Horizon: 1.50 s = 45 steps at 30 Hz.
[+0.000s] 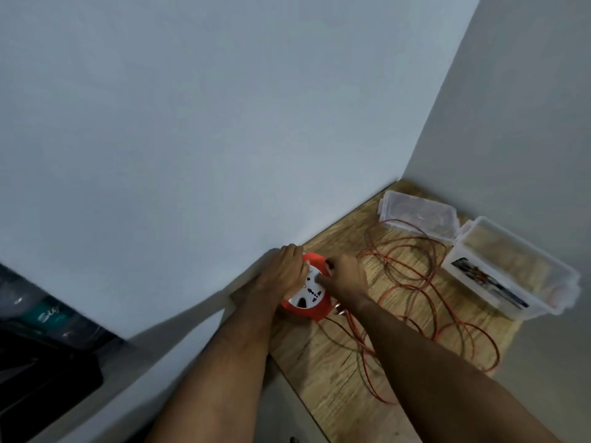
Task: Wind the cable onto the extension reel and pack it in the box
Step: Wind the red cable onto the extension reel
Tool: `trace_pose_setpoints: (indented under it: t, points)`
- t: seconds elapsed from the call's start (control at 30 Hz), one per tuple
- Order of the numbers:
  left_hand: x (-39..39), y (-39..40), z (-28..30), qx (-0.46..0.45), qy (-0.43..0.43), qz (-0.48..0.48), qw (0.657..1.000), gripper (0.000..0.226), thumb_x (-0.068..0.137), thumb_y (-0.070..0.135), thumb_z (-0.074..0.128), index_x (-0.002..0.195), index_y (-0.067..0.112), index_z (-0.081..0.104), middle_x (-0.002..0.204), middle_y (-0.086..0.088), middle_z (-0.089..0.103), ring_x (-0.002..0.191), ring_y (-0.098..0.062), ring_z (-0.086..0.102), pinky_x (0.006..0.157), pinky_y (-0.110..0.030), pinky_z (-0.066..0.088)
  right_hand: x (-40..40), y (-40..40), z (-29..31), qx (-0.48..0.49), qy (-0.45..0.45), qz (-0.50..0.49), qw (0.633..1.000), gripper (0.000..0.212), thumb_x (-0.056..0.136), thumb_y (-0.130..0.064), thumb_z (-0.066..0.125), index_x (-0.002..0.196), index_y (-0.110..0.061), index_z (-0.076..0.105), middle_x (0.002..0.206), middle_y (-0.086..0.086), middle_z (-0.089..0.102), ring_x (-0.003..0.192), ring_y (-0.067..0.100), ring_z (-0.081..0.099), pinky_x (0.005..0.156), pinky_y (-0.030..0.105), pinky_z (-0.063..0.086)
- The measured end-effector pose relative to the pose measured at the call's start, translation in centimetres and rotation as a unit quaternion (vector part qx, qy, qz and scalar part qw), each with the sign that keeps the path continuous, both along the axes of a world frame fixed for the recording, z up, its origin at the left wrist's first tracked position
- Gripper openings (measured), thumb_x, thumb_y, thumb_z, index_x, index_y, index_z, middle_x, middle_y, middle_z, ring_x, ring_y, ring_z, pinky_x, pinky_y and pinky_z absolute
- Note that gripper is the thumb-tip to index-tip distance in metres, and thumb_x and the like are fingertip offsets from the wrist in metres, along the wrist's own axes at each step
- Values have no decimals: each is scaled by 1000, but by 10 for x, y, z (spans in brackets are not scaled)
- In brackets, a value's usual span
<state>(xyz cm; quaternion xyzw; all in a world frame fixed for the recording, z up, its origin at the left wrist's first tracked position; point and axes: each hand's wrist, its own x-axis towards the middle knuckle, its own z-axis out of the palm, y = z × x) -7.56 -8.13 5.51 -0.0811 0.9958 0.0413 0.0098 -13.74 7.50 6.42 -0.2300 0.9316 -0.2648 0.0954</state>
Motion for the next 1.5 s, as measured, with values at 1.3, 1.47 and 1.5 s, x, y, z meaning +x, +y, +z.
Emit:
trace_pose_setpoints:
  t: [1.3,1.47,1.5]
  points:
    - [-243,177,389,50,101,-337,935,19,90,24,74,93,8,66,86,-7,66,78,-19,65,61,-18,42,-100,171,223,131,515,-82,843,88,70,-27,91,145,-21,46,144,27,49,130,45,52,102,60,48]
    - [-263,172,397,100,127,-378,911,26,85,22,78,101,2,73,93,-11,73,84,-24,71,65,-21,49,-112,168,238,198,525,-102,821,87,76,-28,86,150,-22,41,148,32,44,135,48,45,103,62,44]
    - [-267,171,398,111,132,-389,905,27,85,23,79,101,2,74,93,-11,74,84,-24,72,66,-20,50,-113,168,242,206,528,-105,817,85,77,-28,84,150,-22,41,148,31,44,135,47,44,103,61,44]
